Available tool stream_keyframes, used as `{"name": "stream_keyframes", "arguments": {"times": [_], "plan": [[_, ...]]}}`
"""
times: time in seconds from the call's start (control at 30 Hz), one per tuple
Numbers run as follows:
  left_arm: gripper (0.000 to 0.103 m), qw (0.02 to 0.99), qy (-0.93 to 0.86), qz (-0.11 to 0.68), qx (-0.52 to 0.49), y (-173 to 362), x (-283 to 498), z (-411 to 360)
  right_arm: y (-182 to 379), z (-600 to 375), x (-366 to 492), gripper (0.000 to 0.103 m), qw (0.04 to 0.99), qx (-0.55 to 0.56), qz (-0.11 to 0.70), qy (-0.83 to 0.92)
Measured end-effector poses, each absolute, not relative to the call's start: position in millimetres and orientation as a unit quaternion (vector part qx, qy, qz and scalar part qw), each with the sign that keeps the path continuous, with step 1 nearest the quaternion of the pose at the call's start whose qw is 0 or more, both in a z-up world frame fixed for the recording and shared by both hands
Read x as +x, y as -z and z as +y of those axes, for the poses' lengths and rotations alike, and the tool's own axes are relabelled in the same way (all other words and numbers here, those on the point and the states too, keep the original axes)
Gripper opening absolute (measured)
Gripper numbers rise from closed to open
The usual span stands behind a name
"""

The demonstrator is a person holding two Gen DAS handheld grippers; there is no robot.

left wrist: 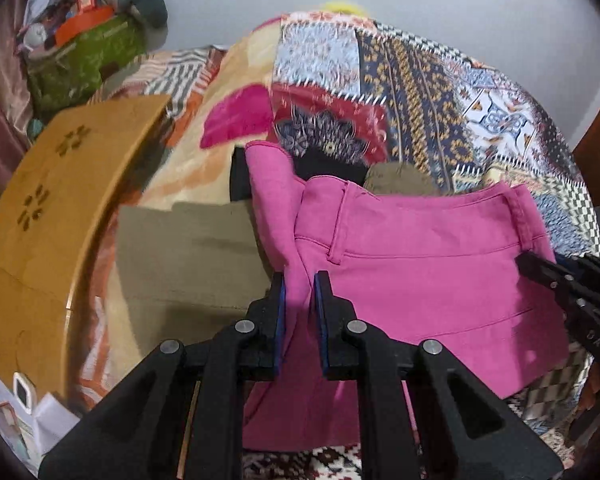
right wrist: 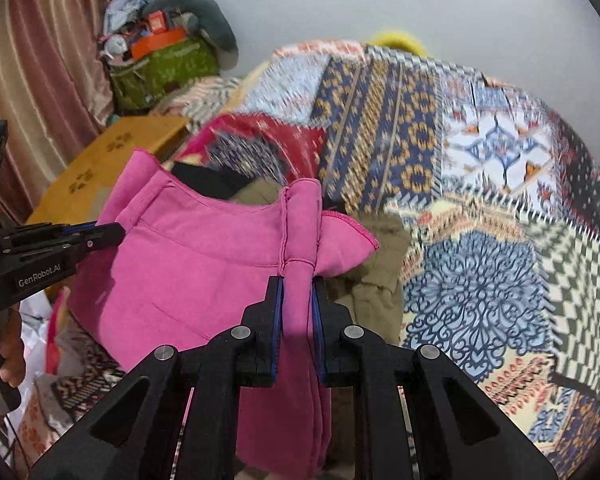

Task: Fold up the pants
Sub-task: 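Lay the pink pants onto the olive pants and open the left gripper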

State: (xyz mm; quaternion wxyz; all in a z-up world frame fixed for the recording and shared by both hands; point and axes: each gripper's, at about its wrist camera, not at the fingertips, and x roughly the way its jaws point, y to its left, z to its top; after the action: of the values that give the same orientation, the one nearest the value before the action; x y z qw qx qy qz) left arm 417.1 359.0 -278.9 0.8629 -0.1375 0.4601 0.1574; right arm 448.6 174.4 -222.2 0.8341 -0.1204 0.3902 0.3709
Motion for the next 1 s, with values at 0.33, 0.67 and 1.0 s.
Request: {"name": "stream_keyframes", "arguments": {"times": [0.33,0.67,1.0], "plan": [[0.041,0.852,-0.199,0.472,-0.108,280,404,373,232,148,455,0.016,0.853,-0.148,0.391,-0.314],[0.043,0.866,-0.199,0.445,-0.11,216,360,366,175,104,425,0.018,0.865,-0.099,0.368,-0.327],[0.043,0.931,-0.148,0.327,-0.068,77,266,278,62,61,315,0.018,0.888,-0.038,0.237,-0.393]]}}
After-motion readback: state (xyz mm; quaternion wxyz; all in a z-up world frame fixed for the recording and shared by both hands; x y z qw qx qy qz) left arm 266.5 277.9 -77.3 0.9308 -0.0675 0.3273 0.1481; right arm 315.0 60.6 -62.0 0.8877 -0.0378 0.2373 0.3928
